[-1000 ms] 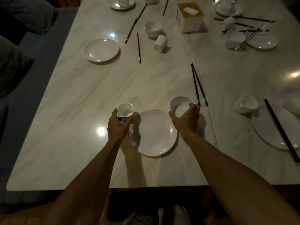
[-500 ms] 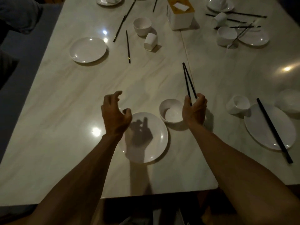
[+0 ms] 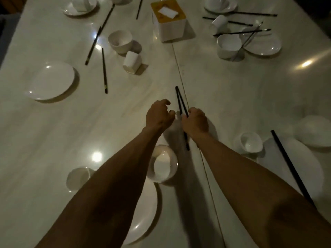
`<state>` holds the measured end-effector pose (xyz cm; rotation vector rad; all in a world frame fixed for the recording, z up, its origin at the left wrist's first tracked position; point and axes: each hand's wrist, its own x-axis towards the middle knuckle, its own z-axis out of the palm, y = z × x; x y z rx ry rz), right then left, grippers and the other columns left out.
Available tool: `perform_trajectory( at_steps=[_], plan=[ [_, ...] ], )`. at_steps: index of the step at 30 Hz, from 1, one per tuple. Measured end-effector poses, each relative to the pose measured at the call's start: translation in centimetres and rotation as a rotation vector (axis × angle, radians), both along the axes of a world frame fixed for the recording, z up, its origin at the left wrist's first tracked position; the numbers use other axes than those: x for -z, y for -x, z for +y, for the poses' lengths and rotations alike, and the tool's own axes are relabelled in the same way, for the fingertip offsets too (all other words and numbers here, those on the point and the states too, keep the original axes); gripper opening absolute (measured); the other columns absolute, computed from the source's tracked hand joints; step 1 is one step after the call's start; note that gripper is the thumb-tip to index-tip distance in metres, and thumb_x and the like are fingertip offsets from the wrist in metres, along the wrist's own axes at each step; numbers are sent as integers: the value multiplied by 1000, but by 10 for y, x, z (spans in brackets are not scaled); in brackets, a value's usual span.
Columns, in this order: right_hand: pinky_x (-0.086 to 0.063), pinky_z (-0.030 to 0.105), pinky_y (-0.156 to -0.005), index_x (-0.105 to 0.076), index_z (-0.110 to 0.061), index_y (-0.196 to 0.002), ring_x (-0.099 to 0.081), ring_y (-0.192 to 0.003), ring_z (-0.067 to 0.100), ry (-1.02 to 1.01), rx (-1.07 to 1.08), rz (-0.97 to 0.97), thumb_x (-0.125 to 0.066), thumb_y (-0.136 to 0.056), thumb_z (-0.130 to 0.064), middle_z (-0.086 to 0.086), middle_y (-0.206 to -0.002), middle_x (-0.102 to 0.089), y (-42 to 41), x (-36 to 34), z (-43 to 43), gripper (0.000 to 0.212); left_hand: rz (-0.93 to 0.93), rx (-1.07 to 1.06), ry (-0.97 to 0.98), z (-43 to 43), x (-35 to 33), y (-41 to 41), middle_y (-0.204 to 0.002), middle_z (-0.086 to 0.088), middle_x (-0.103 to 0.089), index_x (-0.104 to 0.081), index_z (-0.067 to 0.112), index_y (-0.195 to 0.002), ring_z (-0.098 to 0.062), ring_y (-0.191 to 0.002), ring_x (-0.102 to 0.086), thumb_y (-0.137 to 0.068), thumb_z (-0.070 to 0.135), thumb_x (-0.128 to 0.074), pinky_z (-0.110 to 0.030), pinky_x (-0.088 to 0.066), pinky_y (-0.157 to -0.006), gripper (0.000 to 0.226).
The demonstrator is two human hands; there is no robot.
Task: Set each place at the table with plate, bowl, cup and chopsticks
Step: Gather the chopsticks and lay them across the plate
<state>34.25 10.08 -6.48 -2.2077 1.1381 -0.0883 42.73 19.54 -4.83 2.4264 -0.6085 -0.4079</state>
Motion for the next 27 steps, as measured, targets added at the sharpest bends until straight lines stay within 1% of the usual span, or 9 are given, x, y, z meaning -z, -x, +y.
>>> perform_trajectory(
  at_steps=[2,5,8,10,15,18,20,23,27],
  plan=[
    [-51,41,-91,-59,-5,-121,-58,-110,30,14,-39,74,-57,-93,-44,14,-124,-57,-7,6,-4,48,21,19,-45,-8,13,-7,-126,-7,-59,-58,17,-128,-22,-109,-57,-89,25,-62,-32,-46,-86,40],
    [-51,37,-86,-58,-8,-119,-58,-105,27,98,-70,145,-62,-92,-35,11,-122,-53,-15,14,-6,39,6,55,-113,-11,27,-11,-134,-12,-52,-56,15,-131,-28,-118,-53,-89,22,-63,-39,-46,-97,43],
    [-48,33,-81,-59,-8,-115,-60,-103,26,117,-77,180,-62,-93,-24,11,-118,-59,-24,14,-5,27,-35,63,-116,-10,34,-12,-133,-12,-51,-57,14,-130,-28,-118,-51,-88,20,-65,-38,-45,-96,43],
    [-47,32,-77,-60,-7,-115,-62,-103,27,96,-82,211,-60,-93,-20,12,-116,-62,-31,11,-1,25,-49,67,-114,-9,36,-11,-132,-11,-50,-58,15,-129,-28,-118,-50,-88,19,-66,-37,-45,-96,43],
    [-51,34,-85,-54,0,-123,-61,-109,29,76,-150,291,-57,-95,-16,16,-123,-60,-38,8,5,32,-59,125,-130,-3,33,-8,-131,-12,-51,-61,11,-126,-27,-116,-49,-88,21,-66,-38,-47,-96,39],
    [-49,34,-88,-45,4,-130,-59,-114,30,72,-136,327,-51,-98,-14,20,-128,-56,-34,7,9,37,-8,138,-122,2,29,-9,-132,-12,-52,-62,11,-125,-26,-116,-52,-89,19,-65,-35,-47,-96,37],
    [-49,34,-90,-41,5,-133,-58,-115,31,76,-109,346,-46,-99,-11,21,-130,-54,-28,7,13,37,58,145,-121,6,24,-10,-134,-11,-53,-60,12,-127,-26,-118,-53,-90,23,-63,-37,-47,-97,38],
    [-47,35,-93,-40,5,-133,-56,-117,32,59,-129,388,-48,-98,-7,22,-131,-53,-11,4,14,38,182,141,-115,17,13,-9,-137,-10,-53,-57,12,-130,-25,-122,-54,-93,27,-60,-39,-47,-100,41],
    [-47,38,-91,-41,3,-133,-57,-115,34,-4,-106,308,-46,-98,-8,21,-130,-55,5,-15,16,37,232,164,-75,43,-4,-5,-136,-12,-55,-56,7,-131,-26,-120,-56,-94,26,-60,-40,-47,-101,42]
  ],
)
